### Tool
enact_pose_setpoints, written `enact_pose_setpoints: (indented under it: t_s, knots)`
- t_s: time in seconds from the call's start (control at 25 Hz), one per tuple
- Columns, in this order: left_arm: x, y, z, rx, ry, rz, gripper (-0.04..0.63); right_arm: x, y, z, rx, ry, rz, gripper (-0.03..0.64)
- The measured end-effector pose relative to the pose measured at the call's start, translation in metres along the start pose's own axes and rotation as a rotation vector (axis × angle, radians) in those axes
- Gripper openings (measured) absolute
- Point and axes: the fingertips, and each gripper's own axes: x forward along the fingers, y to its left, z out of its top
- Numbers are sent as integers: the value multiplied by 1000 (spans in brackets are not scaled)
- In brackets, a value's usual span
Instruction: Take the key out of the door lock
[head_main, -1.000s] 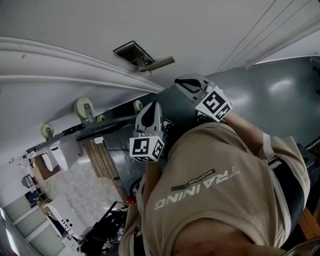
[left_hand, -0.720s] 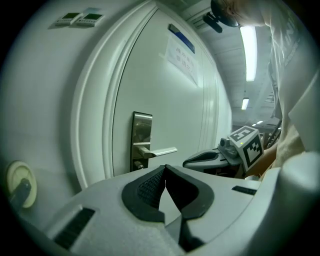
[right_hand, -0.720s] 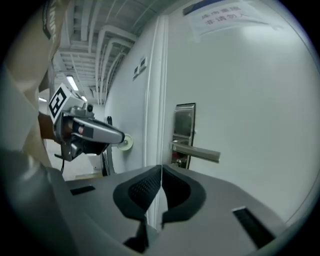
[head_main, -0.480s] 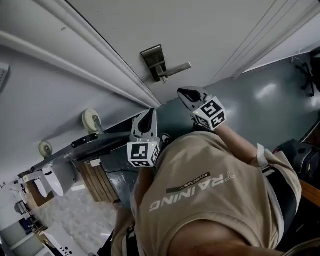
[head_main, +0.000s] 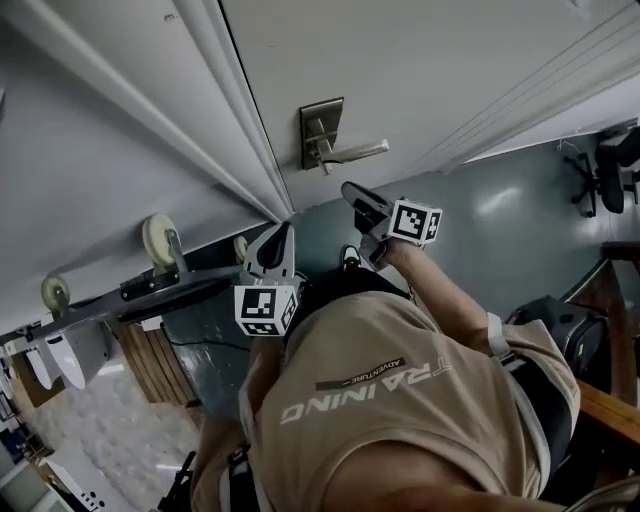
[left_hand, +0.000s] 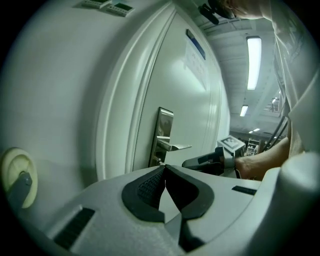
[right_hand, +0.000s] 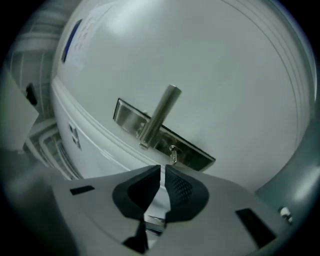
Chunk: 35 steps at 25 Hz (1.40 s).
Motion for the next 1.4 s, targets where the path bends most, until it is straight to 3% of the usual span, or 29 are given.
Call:
enact_pose_setpoints:
  t_s: [0.12, 0.2, 0.44, 0.64, 0.8, 0.96, 1.4]
  knots:
    - [-1, -2, 12, -23, -22, 9, 6, 15, -9, 2, 256, -33, 65, 17]
    - [-4, -5, 18, -21, -32, 14, 6, 22, -14, 2, 349, -46, 78, 17]
    - [-10, 9, 26, 9, -45, 51, 6, 35, -17, 3, 386, -62, 58, 18]
    - [-6, 13, 28, 0, -45, 34, 6, 33, -21, 5, 473, -106, 53, 18]
    - [-2, 16, 26, -31, -50, 42, 6, 32, -35, 2, 472, -107, 2, 18]
    - [4, 14, 22, -54, -45, 34, 6, 46, -37, 6, 494, -104, 30, 18]
    - [-2, 17, 27, -44, -31, 37, 6, 69, -29, 8, 400, -81, 84, 18]
